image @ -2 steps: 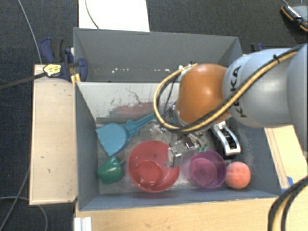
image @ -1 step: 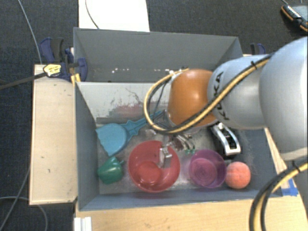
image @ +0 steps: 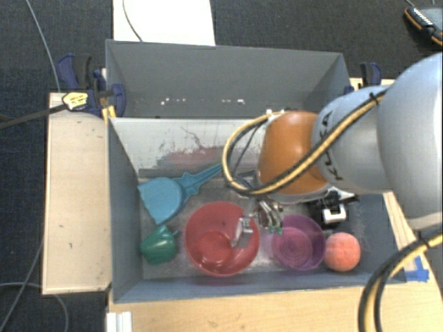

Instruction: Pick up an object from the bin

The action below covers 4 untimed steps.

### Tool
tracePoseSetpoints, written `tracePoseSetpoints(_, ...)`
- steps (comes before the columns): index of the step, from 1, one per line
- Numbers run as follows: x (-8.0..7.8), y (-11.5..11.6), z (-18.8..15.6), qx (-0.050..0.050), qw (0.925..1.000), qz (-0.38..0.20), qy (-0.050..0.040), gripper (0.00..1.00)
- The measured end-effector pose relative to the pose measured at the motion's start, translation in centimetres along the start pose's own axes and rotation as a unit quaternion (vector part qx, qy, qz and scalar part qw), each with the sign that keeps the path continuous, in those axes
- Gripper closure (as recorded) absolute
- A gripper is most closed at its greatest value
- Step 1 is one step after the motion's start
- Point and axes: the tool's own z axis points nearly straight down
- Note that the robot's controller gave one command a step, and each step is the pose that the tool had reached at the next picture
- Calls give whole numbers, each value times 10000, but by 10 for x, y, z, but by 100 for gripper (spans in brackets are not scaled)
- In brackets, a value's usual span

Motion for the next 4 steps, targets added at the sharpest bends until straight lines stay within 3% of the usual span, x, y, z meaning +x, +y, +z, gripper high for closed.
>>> tracePoseSetpoints(1,-39,-22,4,-27,9892,-1465,-36,100)
tracePoseSetpoints(2,-39,-22,4,-28,9893,-1457,-36,100)
tracePoseSetpoints(3,-34,-27,-88,-24,9902,-1393,-19,100)
tracePoseSetpoints(4,-36,-29,-154,-31,9908,-1351,-40,100)
